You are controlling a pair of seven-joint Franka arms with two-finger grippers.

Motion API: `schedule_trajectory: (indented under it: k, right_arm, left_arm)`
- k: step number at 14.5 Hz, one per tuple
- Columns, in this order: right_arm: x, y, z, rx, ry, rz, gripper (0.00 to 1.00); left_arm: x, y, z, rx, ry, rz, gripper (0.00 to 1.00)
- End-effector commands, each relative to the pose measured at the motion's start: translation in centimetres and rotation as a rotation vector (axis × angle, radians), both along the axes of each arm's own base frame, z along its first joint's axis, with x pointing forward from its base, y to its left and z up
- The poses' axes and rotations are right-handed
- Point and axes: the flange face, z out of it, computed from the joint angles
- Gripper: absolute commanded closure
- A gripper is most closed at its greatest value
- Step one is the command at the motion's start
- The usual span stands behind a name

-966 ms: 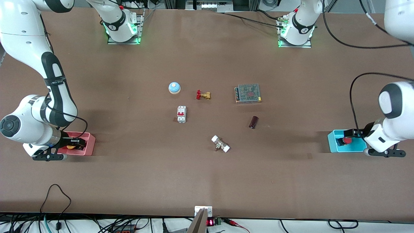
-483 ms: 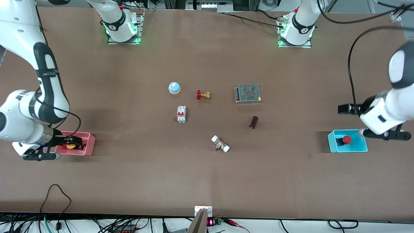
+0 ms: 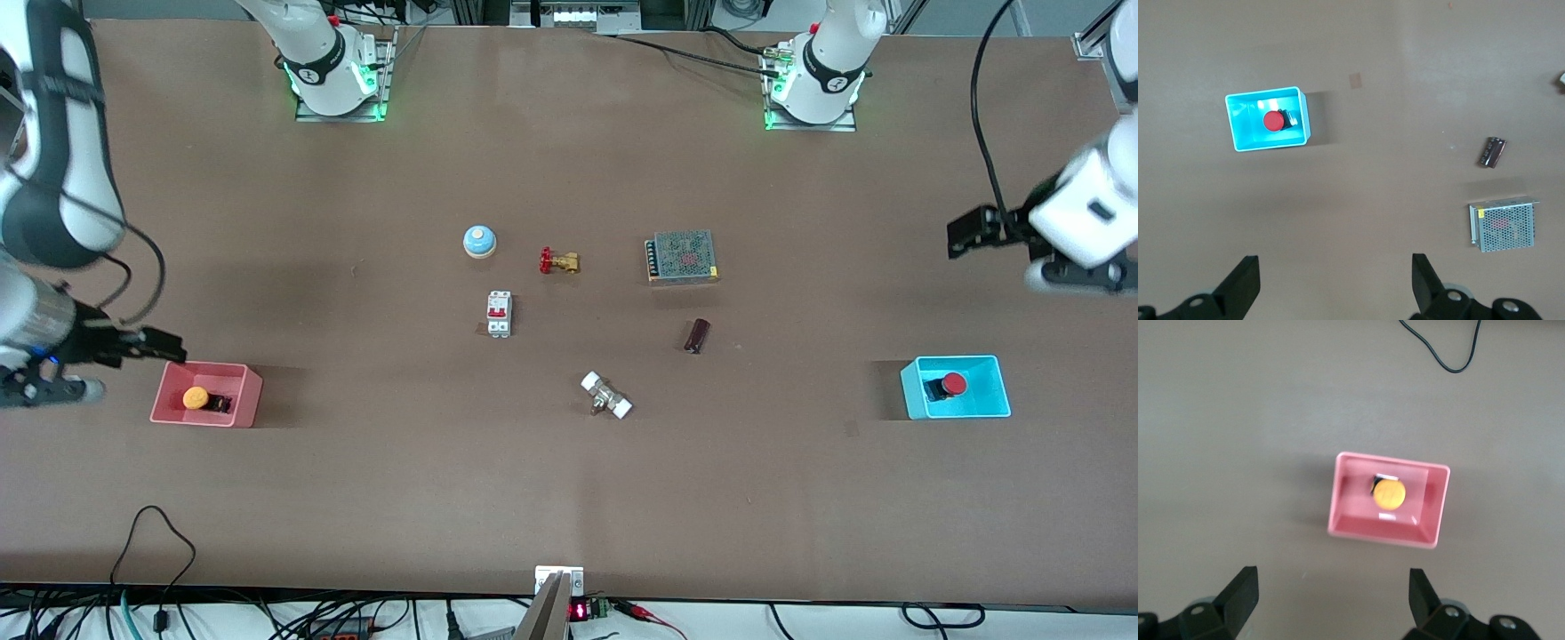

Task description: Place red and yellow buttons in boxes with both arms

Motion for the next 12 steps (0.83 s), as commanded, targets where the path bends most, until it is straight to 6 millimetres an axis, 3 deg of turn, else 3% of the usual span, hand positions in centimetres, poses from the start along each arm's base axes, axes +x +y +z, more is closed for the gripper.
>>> schedule_trajectory:
  k: [1, 3, 6, 8, 12]
  right_arm:
    - [-3.3, 2.6, 5.5, 0.010, 0.025, -0.016, 0.00]
    - [-5.4, 3.3, 8.3, 0.012, 0.057, -0.035, 0.00]
    - [-8.1, 6.2, 11.4, -0.034, 0.079, 0.020, 0.00]
    - [-9.0, 7.9, 12.0, -0.056, 0.073, 0.052, 0.00]
    - [-8.9, 8.3, 12.8, -0.056, 0.056, 0.058, 0.00]
  left_arm:
    - [-3.4, 0.3, -1.0, -0.086, -0.014, 0.031, 0.00]
    - [-2.9, 0.6, -0.6, -0.087, -0.023, 0.030, 0.00]
    - [-2.6, -0.1, -0.1, -0.034, -0.036, -0.014, 0.00]
    - [-2.7, -0.2, -0.1, -0.034, -0.035, -0.018, 0.00]
    - [-2.6, -0.3, -0.1, -0.033, -0.035, -0.020, 0.00]
